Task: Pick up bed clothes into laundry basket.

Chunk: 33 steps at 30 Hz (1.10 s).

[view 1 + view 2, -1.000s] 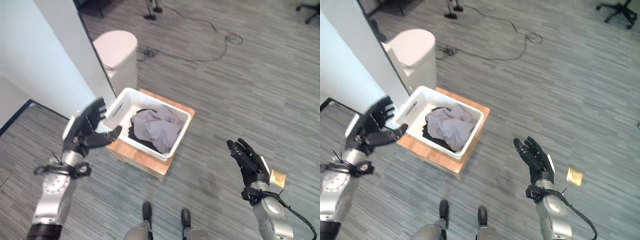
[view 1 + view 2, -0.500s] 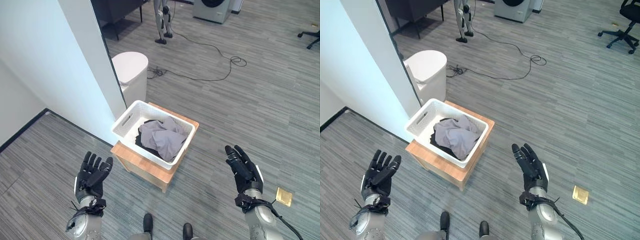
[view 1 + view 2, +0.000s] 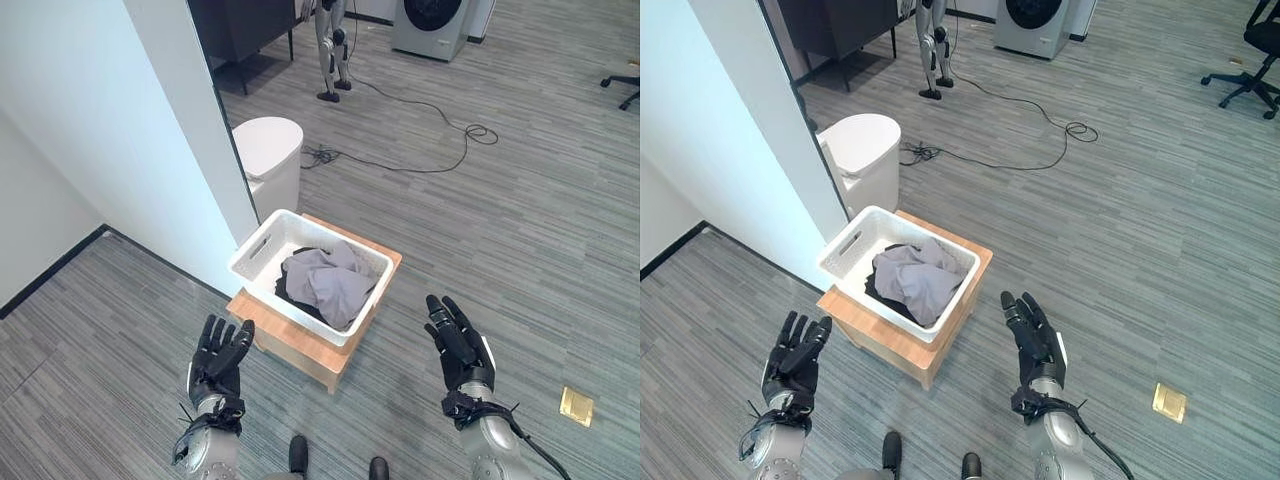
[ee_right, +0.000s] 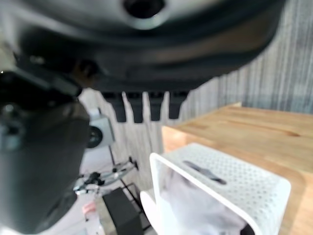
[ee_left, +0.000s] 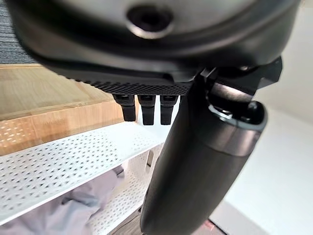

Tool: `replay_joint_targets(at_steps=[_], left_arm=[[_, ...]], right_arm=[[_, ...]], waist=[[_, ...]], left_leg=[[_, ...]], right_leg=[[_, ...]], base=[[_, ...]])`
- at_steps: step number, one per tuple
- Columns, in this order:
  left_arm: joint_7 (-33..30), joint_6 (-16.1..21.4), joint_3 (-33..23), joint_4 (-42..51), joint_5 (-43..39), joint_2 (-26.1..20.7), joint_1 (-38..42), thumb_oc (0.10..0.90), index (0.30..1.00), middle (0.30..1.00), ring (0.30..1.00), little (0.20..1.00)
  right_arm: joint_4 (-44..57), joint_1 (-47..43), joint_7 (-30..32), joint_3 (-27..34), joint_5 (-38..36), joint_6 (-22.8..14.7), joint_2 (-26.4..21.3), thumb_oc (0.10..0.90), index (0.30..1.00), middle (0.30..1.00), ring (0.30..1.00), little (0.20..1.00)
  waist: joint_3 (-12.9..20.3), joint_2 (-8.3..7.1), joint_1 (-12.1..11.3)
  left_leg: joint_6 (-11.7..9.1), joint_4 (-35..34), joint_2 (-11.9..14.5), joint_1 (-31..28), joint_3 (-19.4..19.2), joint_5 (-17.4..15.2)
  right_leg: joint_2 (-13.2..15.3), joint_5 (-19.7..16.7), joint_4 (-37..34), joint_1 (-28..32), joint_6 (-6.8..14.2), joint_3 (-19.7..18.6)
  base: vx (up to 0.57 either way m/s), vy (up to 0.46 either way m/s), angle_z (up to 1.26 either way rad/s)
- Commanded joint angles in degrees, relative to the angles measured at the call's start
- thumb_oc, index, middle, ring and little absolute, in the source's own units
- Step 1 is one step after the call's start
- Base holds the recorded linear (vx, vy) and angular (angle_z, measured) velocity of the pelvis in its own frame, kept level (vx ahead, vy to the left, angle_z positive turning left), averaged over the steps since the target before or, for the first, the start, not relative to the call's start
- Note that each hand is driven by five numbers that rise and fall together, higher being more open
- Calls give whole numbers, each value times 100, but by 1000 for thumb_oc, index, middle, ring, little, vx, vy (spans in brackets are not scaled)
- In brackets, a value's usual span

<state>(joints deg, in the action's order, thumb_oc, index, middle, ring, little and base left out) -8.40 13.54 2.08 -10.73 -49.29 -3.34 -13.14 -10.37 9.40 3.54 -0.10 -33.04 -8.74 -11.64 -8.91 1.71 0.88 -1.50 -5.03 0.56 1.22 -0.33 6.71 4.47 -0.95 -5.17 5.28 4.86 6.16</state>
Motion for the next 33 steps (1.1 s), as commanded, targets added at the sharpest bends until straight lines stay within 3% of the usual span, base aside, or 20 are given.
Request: replay_joint_targets(at_steps=[1,9,33], left_arm=[[79,364,-195,401,331,-381,376,800,900,900,900,900],[12,468,-292,455,781,-549,438,800,900,900,900,900],[-10,489,-280,577,779,-544,244,800,900,900,900,900]], right_arm=[[505,-237,78,50,-48,-603,-114,800,900,900,900,900],[480,-199,71,46,-79,-619,-135,800,900,900,900,900],[568,-47,33,-36,-125,-634,-120,800,900,900,900,900]], waist=[[458,-274,-80],[538,-284,-70],[552,-319,-65]], left_leg=[[11,181,145,-305,68,-825],[7,176,156,-382,52,-854],[1,151,184,-390,86,-845]], right_leg=[[375,414,566,-376,254,75],[360,446,566,-307,237,44],[322,443,554,-305,228,17]], base=[[0,0,0],[0,0,0],[0,0,0]])
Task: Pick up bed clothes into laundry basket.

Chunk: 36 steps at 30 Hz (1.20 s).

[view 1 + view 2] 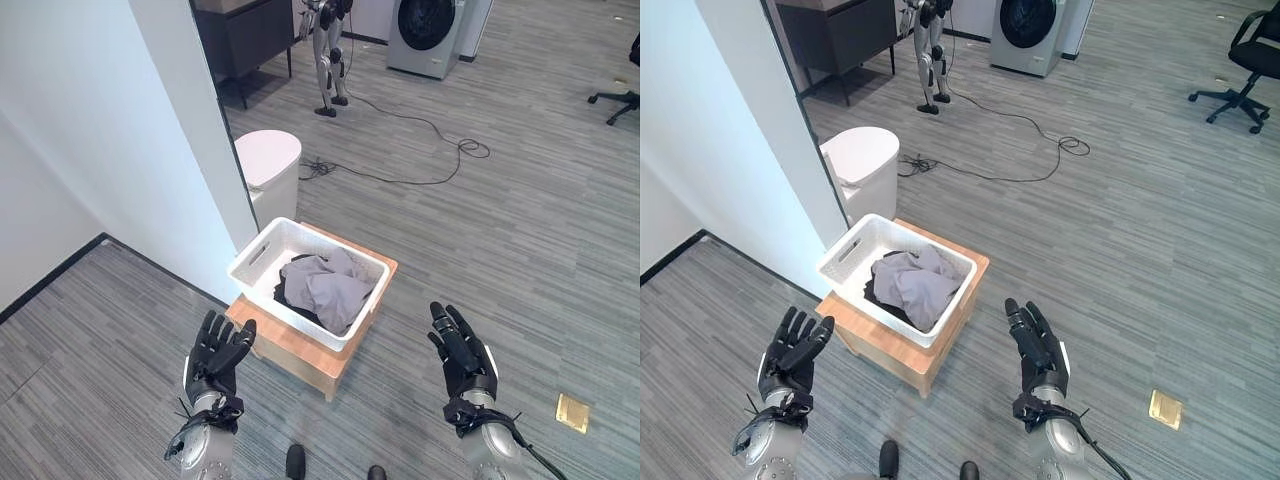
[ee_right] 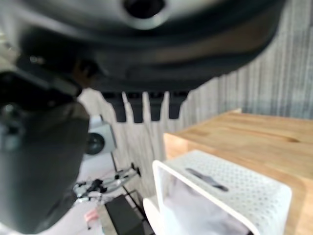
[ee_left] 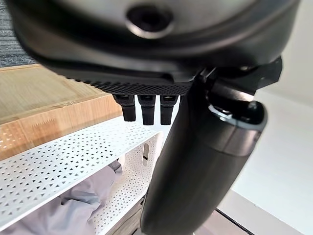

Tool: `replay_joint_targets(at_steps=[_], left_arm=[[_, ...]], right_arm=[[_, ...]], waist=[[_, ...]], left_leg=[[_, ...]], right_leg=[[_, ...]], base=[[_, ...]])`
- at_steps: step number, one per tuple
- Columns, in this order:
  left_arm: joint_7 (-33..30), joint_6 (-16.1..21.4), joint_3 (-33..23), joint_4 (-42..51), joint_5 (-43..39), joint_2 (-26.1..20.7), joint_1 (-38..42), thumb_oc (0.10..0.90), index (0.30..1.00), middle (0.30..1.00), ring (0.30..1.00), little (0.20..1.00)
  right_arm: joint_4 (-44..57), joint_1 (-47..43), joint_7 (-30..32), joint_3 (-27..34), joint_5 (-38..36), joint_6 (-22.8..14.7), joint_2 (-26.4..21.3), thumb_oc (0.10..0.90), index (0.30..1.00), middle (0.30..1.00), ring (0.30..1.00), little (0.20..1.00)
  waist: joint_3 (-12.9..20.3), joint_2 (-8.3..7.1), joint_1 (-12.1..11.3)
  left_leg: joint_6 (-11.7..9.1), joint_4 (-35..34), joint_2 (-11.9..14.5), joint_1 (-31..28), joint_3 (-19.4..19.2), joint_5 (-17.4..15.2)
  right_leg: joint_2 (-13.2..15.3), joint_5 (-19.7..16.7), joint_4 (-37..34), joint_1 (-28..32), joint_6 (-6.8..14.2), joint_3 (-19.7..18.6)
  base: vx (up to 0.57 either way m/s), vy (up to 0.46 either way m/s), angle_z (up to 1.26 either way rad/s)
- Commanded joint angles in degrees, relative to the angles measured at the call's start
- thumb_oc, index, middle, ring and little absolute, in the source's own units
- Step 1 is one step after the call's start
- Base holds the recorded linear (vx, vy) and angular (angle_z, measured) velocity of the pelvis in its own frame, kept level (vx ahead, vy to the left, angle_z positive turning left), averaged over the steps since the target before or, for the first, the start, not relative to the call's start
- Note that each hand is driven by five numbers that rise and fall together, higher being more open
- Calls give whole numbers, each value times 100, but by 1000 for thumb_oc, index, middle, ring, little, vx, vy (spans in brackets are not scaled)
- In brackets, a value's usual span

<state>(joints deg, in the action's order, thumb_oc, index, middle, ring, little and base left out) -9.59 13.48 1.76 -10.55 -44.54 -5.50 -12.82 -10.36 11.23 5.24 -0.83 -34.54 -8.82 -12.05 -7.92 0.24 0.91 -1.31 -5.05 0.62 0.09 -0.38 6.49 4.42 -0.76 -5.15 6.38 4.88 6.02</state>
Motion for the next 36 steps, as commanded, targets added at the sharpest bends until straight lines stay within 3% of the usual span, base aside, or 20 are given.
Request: replay_joint_targets(at_steps=[1,36], left_arm=[[102,496,-243,556,303,-332,222,800,900,900,900,900],[173,458,-113,488,352,-344,189,800,900,900,900,900]], right_arm=[[558,-232,-122,25,34,-617,-80,800,900,900,900,900],[482,-155,-122,-71,50,-602,-60,800,900,900,900,900]], waist=[[458,-172,-68],[486,-158,-87]], left_leg=[[-18,153,178,-282,95,-824],[-23,124,188,-302,119,-813]], right_leg=[[327,424,552,-412,227,29],[314,419,523,-378,223,32]], base=[[0,0,0],[0,0,0]])
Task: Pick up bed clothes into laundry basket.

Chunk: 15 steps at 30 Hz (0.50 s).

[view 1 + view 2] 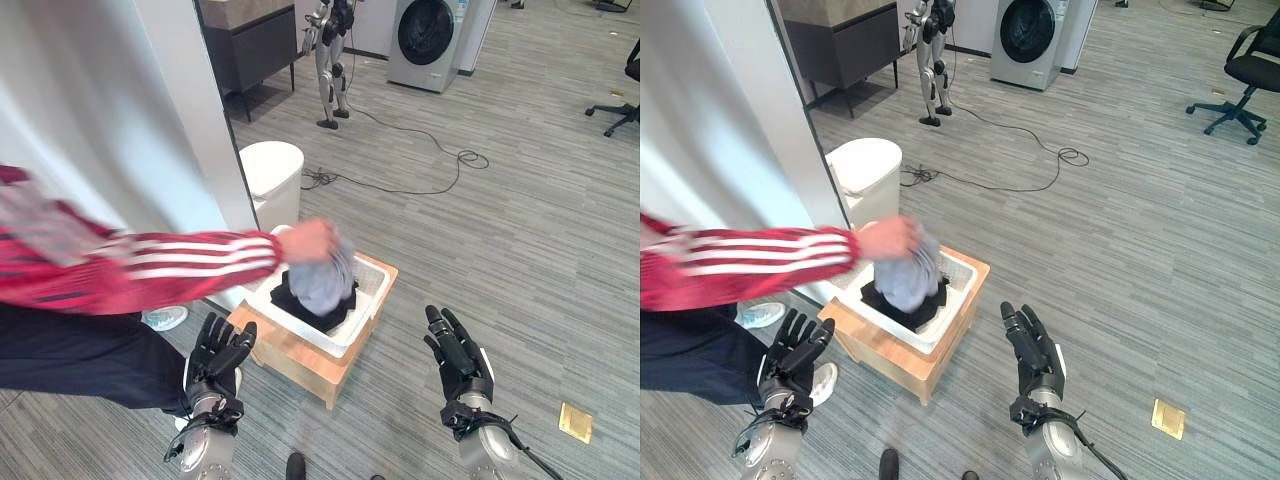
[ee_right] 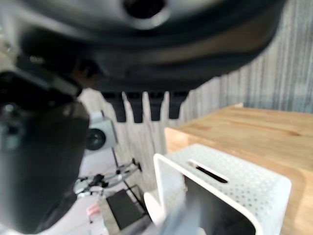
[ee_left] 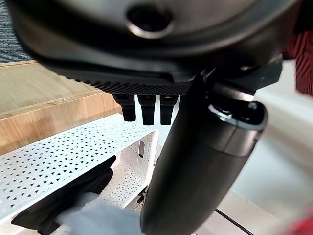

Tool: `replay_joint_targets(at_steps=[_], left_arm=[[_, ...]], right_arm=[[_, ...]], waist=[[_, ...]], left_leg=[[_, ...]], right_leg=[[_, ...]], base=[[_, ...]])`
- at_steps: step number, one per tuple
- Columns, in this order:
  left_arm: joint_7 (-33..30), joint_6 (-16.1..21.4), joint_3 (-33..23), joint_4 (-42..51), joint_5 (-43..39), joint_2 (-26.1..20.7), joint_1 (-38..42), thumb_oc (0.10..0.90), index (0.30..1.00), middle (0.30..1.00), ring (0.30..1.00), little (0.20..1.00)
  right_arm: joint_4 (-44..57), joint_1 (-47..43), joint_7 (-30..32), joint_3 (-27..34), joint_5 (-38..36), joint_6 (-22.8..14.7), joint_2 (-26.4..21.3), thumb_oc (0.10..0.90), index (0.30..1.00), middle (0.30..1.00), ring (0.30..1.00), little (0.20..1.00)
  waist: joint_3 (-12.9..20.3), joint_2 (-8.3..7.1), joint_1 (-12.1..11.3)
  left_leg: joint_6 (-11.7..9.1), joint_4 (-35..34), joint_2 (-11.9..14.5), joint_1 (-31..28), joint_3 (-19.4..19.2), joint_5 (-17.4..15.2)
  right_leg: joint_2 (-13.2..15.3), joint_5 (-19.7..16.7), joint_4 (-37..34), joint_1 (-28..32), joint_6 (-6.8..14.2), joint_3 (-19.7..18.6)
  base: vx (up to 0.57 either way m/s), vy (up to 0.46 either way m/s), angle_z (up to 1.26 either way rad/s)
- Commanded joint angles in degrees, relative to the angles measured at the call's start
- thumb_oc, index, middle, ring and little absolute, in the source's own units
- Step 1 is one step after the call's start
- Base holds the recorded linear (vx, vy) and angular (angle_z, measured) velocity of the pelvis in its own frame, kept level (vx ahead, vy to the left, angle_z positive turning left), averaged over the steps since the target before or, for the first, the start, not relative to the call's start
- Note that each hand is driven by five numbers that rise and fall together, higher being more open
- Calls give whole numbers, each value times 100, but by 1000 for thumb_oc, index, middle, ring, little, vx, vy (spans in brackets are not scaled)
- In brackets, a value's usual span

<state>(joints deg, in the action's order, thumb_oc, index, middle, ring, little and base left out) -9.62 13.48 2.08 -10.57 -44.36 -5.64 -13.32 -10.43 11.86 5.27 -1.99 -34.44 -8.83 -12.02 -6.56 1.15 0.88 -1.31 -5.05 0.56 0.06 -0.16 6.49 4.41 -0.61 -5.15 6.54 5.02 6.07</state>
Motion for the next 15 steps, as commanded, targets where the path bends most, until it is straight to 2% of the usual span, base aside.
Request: replay_joint_targets(at_steps=[1,13,15], left_arm=[[185,459,-138,512,330,-331,238,800,900,900,900,900],[154,483,-212,522,323,-367,263,800,900,900,900,900],[80,525,-317,550,329,-438,369,800,900,900,900,900]], right_arm=[[505,-221,-139,36,43,-600,-70,800,900,900,900,900],[457,-326,-149,-36,71,-598,-91,800,900,900,900,900],[475,-384,-96,-20,87,-625,-78,800,900,900,900,900]], waist=[[350,-248,-86],[330,-248,-146],[232,-238,-200]], left_leg=[[-22,123,192,-296,99,-813],[11,211,172,-266,129,-862],[3,397,228,-103,176,-832]], right_leg=[[316,403,524,-393,209,24],[332,375,569,-449,227,-5],[266,516,1194,-716,205,-8]], base=[[0,0,0],[-4,-2,0],[-83,-40,0]])
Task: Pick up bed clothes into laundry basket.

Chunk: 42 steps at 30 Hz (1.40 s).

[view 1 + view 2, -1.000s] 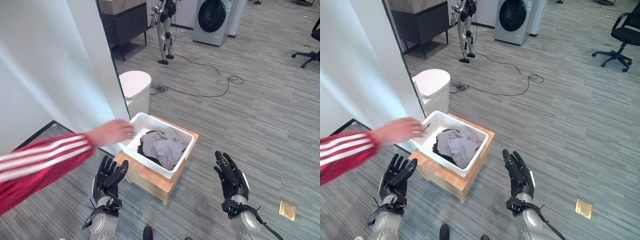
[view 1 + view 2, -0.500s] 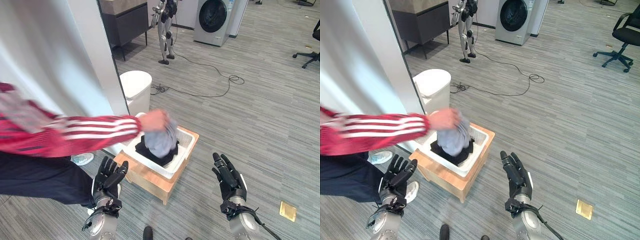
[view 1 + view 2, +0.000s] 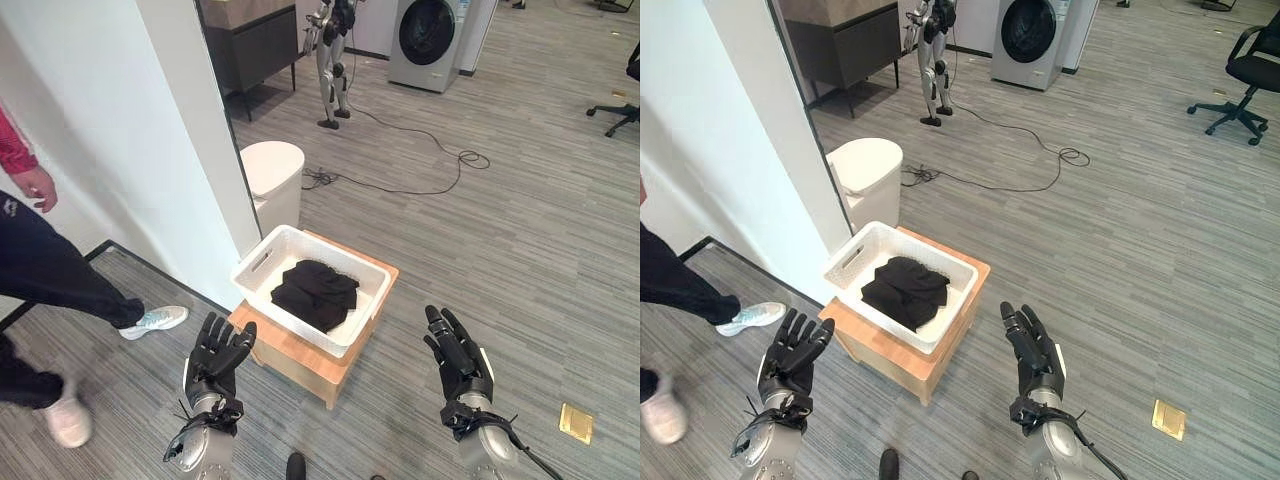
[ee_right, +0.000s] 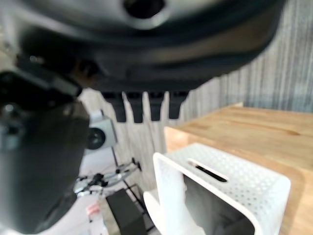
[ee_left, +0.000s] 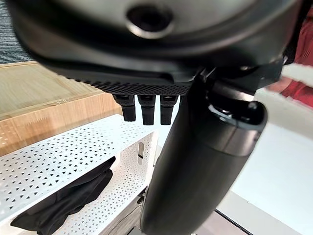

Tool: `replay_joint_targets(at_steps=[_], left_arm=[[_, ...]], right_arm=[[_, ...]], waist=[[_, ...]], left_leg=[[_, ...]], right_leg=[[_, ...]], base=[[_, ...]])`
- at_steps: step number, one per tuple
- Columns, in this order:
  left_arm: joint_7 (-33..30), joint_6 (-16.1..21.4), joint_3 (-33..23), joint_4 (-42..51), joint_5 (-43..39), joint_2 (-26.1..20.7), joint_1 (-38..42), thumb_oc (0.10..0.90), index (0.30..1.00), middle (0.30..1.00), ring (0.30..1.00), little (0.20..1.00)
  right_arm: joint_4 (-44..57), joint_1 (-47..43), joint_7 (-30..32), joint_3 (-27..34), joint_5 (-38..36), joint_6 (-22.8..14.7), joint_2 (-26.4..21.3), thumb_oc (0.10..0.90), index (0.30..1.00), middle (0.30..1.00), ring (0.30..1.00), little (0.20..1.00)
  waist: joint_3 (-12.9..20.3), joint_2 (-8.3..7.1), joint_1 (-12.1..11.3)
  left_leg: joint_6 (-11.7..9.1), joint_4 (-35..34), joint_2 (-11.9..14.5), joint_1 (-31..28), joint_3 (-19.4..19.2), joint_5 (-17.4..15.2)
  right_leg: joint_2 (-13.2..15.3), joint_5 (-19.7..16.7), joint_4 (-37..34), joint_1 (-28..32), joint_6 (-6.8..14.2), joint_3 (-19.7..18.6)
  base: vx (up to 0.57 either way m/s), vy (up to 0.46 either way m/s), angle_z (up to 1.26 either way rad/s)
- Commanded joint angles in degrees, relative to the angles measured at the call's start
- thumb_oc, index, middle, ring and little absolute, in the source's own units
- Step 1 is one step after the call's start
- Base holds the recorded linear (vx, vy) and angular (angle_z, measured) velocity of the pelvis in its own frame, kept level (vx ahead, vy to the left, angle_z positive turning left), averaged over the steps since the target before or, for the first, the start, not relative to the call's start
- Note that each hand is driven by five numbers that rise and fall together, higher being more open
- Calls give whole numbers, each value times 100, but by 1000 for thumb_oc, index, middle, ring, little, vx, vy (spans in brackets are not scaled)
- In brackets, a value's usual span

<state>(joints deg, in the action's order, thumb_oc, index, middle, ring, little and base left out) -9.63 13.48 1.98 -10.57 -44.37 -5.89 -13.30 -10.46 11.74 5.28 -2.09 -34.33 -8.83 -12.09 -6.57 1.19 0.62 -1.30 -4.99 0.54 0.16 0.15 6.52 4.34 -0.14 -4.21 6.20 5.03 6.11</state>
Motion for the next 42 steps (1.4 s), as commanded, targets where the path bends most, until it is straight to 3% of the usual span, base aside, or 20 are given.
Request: replay_joint_targets(at_steps=[1,2,4,7,8,10,11,12,13,16,17,19,22,23,26,27,28,30,35,42], left_arm=[[81,525,-307,550,330,-414,367,800,900,900,900,900],[-7,607,-309,500,367,-598,732,800,900,900,900,900],[-56,713,-436,479,412,-747,1024,800,900,900,900,900],[-49,739,-449,451,364,-755,1075,800,900,900,900,900],[41,834,-554,518,349,-759,1095,800,900,900,900,900],[184,871,-803,589,309,-719,852,800,900,900,900,900],[289,839,-1047,562,86,-475,559,800,900,900,900,900],[385,865,-1128,499,-105,-320,452,800,900,900,900,900],[448,832,-1207,371,-49,-267,325,800,900,900,900,900],[531,791,-1254,450,-14,-271,102,800,900,900,900,900],[528,789,-1256,456,-11,-272,96,800,900,900,900,900],[531,786,-1170,488,194,-452,120,800,900,900,900,900],[438,797,-906,374,174,-466,439,800,900,900,900,900],[466,748,-644,318,63,-417,686,800,900,900,900,900],[437,684,-565,453,83,-453,683,800,900,900,900,900],[482,660,-525,421,53,-455,669,800,900,900,900,900],[513,635,-458,318,49,-518,722,800,900,900,900,900],[612,607,-233,-13,322,-809,920,800,900,900,900,900],[488,651,-348,1,672,-912,769,800,900,900,900,900],[508,646,-278,-9,268,-591,622,800,900,900,900,900]], right_arm=[[478,-371,-97,-11,77,-625,-72,800,900,900,900,900],[558,-447,60,172,81,-732,-71,800,900,900,900,900],[745,-483,149,472,116,-840,-147,800,900,900,900,900],[790,-494,151,568,174,-856,-235,800,900,900,900,900],[916,-591,-69,696,234,-890,-566,800,900,900,900,900],[1032,-751,-610,659,52,-860,-931,800,900,900,900,900],[1391,-724,-971,685,-120,-817,-1244,800,900,900,900,900],[1545,-651,-1137,686,-187,-739,-1382,800,900,900,900,900],[1444,-676,-1158,553,-52,-605,-1422,800,900,900,900,900],[1266,-505,-1160,422,-290,-589,-1183,800,900,900,900,900],[1264,-503,-1162,419,-291,-591,-1181,800,900,900,900,900],[1178,-155,-1196,281,-203,-588,-995,800,900,900,900,900],[1092,-46,-1091,206,-223,-653,-830,800,900,900,900,900],[1044,0,-1080,93,-406,-683,-664,800,900,900,900,900],[1075,-55,-1092,-95,-292,-622,-686,800,900,900,900,900],[1017,-69,-1107,-145,-225,-576,-681,800,900,900,900,900],[1011,-116,-1095,-203,-214,-561,-639,800,900,900,900,900],[1053,-147,-1129,-282,-181,-505,-539,800,900,900,900,900],[1008,-95,-1062,-250,123,-463,-538,800,900,900,900,900],[925,-252,-1015,-396,302,-385,-629,800,900,900,900,900]], waist=[[235,-242,-173],[80,-268,-92],[41,-226,-56],[47,-203,-25],[4,-334,-82],[-95,-440,-344],[-191,-356,-569],[-375,-396,-502],[-436,-497,-450],[-359,-671,-315],[-338,-668,-290],[-85,-573,38],[76,-384,403],[75,-182,585],[-42,-111,561],[-134,-142,580],[-207,-220,692],[-189,-138,841],[89,-156,629],[307,-352,398]], left_leg=[[2,392,231,-111,146,-836],[-75,762,165,314,608,-739],[-244,1208,98,718,1499,-717],[-299,1234,106,819,1772,-643],[-392,1453,-47,1194,2256,-444],[-518,1320,28,1416,2440,-157],[-682,906,230,1638,2562,482],[-520,845,288,1769,1974,319],[-383,1711,309,1612,1407,-69],[-257,3108,433,1189,380,-533],[-255,3130,429,1228,404,-532],[-301,2829,940,87,-795,-870],[-424,2287,975,-492,-1508,-1255],[-353,1328,813,-669,-1876,-1675],[-94,743,503,-583,-1402,-1618],[2,697,407,-596,-1285,-1632],[53,726,334,-480,-1130,-1488],[87,694,176,-316,-379,-1330],[154,561,-14,-297,-99,-1235],[153,736,-3,-211,17,-1262]], right_leg=[[273,469,1100,-683,203,-12],[13,845,1719,-820,167,-631],[-92,1145,2511,-871,52,-1559],[-163,1220,2574,-800,26,-1795],[-435,1690,2134,-385,-88,-2391],[-529,1557,1568,-124,-210,-2298],[-700,1438,1192,18,-320,-2056],[-738,1440,1292,-56,-400,-1767],[-646,1282,1379,-299,-428,-1376],[-280,929,1208,-547,-449,-525],[-282,919,1197,-560,-447,-502],[-140,800,1119,-836,-411,416],[177,595,1083,-1138,-309,1430],[460,394,1260,-1347,-75,1876],[844,229,1899,-1824,147,1931],[1052,14,2145,-1936,300,1699],[1049,-262,2157,-2068,367,1087],[334,-54,2030,-1820,509,-870],[505,88,1177,-1253,378,-534],[332,150,816,-955,289,-828]], base=[[-144,-88,8],[-147,-118,10],[-160,-290,177],[-128,-221,184],[-295,-336,150],[-462,-569,170],[-631,-660,138],[-865,-620,271],[-774,-380,323],[-513,-169,185],[-352,-89,173],[-357,-7,303],[-368,153,339],[-310,267,246],[-307,312,207],[-198,80,57],[-271,73,-1],[-182,70,50],[8,60,94],[-18,-43,-10]])
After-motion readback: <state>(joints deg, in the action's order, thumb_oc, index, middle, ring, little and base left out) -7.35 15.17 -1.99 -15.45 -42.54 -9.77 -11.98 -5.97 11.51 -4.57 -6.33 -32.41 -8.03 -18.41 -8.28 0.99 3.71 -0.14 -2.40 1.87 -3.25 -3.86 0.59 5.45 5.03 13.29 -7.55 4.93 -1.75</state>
